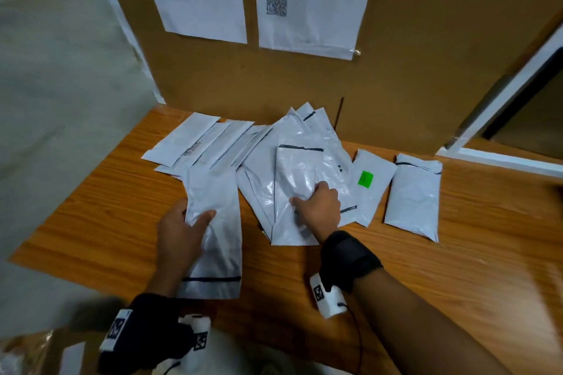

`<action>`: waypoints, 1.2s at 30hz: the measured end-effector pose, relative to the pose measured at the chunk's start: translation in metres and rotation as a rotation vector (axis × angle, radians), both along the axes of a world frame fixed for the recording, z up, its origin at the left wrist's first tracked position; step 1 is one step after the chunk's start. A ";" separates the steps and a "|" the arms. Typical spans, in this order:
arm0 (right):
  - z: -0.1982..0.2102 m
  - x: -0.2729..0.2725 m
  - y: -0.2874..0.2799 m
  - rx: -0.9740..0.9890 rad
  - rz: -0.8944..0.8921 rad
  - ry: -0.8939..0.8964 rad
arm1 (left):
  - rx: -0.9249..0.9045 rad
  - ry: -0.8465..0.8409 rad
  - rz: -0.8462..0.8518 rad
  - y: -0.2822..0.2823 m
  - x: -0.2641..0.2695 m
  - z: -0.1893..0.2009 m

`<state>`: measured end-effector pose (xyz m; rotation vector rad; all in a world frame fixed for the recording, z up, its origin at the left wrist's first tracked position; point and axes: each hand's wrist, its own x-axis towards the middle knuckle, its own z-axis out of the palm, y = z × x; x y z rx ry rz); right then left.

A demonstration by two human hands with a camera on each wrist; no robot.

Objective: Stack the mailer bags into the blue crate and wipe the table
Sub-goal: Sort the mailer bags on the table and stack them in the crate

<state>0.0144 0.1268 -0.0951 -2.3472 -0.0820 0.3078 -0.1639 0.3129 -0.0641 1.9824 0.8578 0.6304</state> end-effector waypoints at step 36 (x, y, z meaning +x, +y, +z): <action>0.134 -0.080 -0.661 0.583 -0.690 -0.677 | -0.164 -0.365 -0.955 -0.642 0.158 0.148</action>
